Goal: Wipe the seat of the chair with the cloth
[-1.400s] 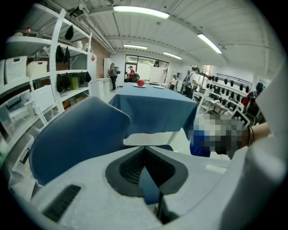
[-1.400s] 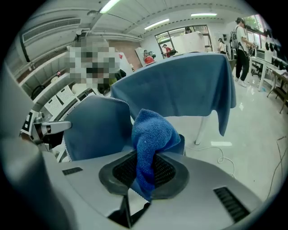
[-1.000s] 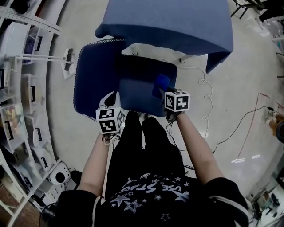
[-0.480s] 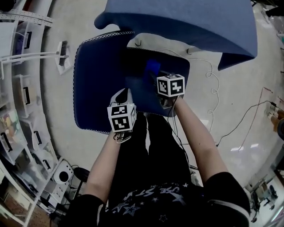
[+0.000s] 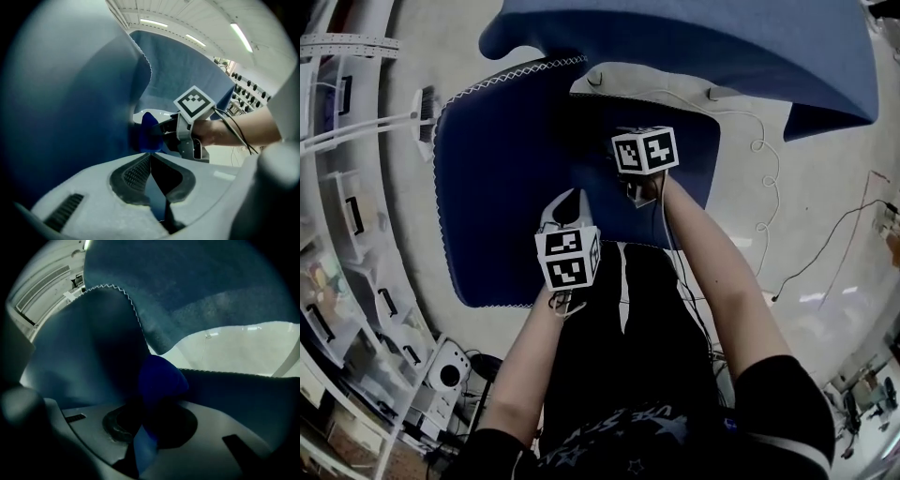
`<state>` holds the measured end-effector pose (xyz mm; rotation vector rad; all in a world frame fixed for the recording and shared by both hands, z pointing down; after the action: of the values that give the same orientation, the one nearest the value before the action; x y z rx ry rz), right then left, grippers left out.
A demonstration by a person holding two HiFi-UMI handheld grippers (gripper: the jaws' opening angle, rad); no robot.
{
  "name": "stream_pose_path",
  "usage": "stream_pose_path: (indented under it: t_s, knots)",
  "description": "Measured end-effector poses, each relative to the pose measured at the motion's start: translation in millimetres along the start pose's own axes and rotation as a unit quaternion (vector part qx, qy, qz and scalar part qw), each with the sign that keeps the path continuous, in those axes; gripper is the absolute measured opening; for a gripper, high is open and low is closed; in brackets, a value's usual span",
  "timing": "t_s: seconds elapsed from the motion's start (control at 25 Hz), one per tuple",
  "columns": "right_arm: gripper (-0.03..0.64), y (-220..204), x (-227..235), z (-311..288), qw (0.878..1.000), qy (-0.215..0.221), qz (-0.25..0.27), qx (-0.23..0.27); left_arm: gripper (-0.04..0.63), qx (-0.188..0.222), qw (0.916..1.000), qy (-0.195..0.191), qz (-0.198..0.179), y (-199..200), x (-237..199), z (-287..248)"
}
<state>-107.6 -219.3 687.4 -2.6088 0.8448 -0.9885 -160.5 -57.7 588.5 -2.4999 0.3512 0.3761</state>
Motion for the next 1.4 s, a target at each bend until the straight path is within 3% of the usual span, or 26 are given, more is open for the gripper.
stream_pose_path:
  t_s: [0.12, 0.28, 0.52, 0.92, 1.4]
  knots:
    - [0.069, -5, -6, -19, 0.999, 0.016, 0.017, -0.022, 0.020, -0.004, 1.0000, -0.002, -0.003, -5, 0, -2]
    - [0.069, -6, -3, -32, 0.999, -0.018, 0.034, -0.026, 0.020, -0.010, 0.9999, -0.002, 0.009, -13, 3, -2]
    - [0.069, 3, 19, -25, 0.999, -0.045, 0.018, -0.006, 0.020, -0.018, 0.9998, 0.000, -0.002, -15, 9, -5]
    - [0.071, -9, 97, 35, 0.994, -0.105, -0.018, -0.001, 0.020, -0.030, 0.9994, 0.002, -0.017, -6, 28, -22]
    - [0.072, -51, 180, 120, 0.985, -0.156, -0.075, 0.011, 0.020, -0.054, 0.9981, -0.014, -0.025, -12, 68, -43]
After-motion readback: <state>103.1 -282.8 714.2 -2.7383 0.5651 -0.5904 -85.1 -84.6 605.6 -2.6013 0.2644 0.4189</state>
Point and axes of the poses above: the fingertips, and each gripper's own axes: z backward along the fingers, x to its right, y out of its top, the point moved 8 cm from there along z, backward along the fingers, and after that the axes turned 8 degrees about -y, right-handed, at the moved point
